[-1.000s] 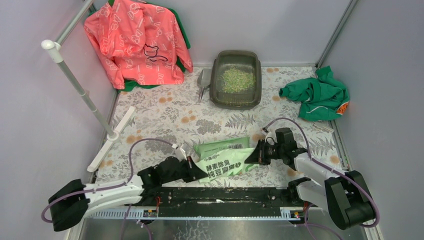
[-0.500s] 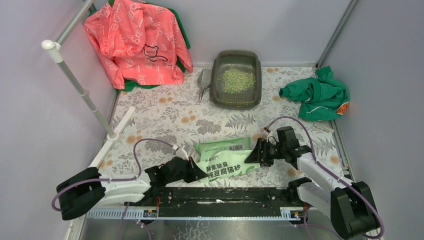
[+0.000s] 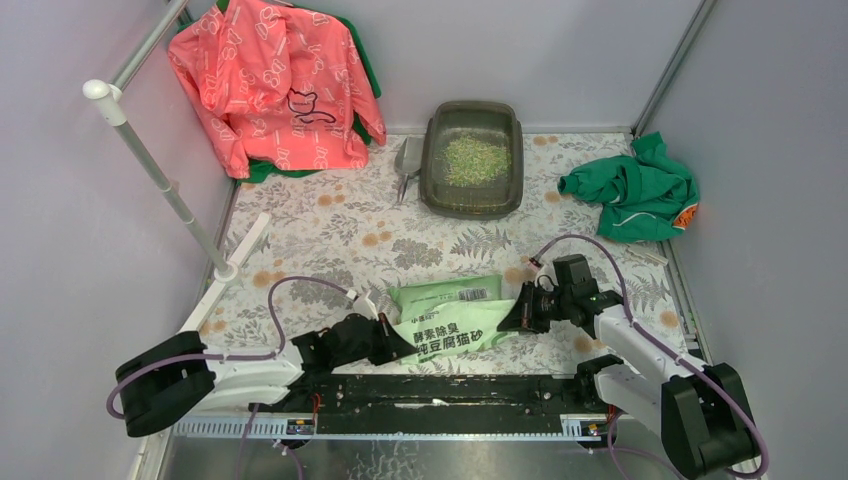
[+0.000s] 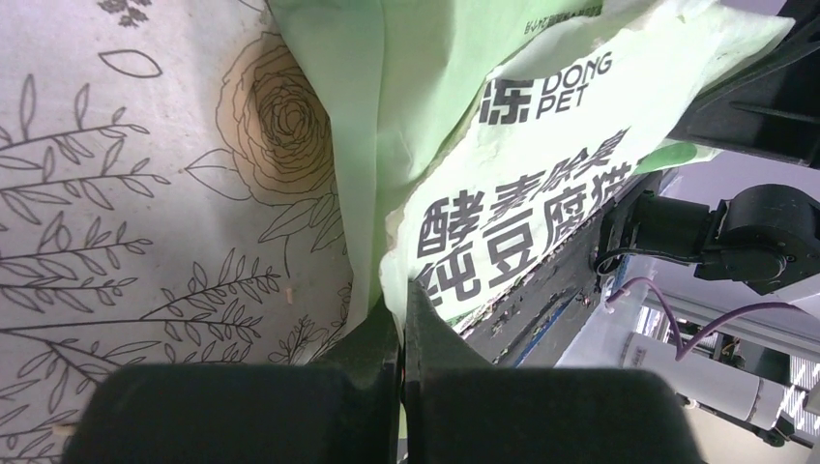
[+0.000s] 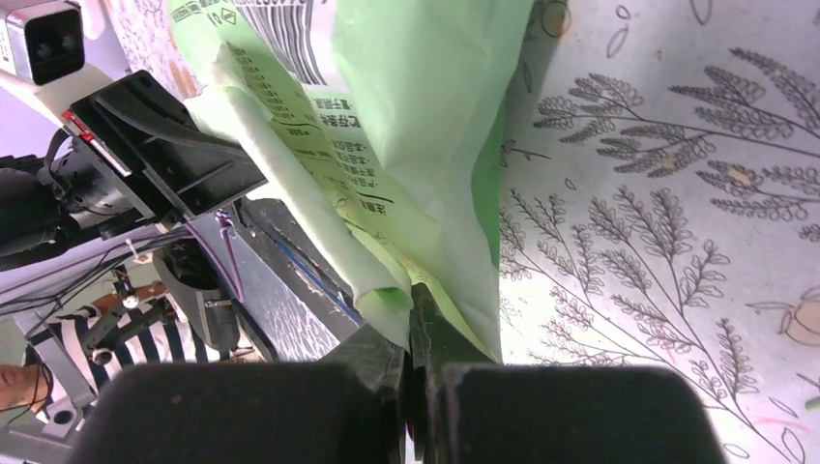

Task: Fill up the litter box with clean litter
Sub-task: Adjust the cat litter bag at the center of the board.

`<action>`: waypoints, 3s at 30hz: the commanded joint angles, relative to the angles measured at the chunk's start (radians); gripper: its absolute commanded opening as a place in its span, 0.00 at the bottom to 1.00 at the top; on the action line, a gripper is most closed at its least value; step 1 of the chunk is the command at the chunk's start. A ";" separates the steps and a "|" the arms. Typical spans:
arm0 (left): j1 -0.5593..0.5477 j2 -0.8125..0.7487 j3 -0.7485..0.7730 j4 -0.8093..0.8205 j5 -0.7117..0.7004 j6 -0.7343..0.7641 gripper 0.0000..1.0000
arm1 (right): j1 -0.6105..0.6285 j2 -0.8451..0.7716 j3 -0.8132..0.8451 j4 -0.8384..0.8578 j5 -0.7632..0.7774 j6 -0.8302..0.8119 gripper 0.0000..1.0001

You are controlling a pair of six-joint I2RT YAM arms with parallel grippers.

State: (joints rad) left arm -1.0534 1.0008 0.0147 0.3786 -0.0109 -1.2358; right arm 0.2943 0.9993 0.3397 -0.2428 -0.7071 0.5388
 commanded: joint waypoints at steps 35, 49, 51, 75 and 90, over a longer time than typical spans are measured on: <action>-0.017 0.037 0.114 -0.257 -0.050 0.142 0.00 | 0.302 -0.128 0.212 -0.145 0.380 0.076 0.33; 0.004 -0.157 0.100 -0.433 -0.156 0.110 0.20 | 0.339 0.126 0.079 -0.034 0.689 0.197 0.29; 0.004 -0.164 0.111 -0.442 -0.148 0.113 0.28 | 0.339 0.123 0.069 -0.029 0.688 0.196 0.28; -0.106 -0.225 0.434 -0.744 -0.294 0.152 0.14 | 0.385 0.041 0.135 -0.152 0.732 0.160 0.38; -0.228 -0.242 0.561 -0.885 -0.434 0.116 0.13 | 0.395 -0.047 0.207 -0.286 0.761 0.147 0.39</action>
State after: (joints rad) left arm -1.2575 0.7406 0.5503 -0.4812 -0.3817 -1.0939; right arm 0.6754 0.9813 0.5034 -0.4690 0.0185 0.7033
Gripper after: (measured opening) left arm 0.132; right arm 0.384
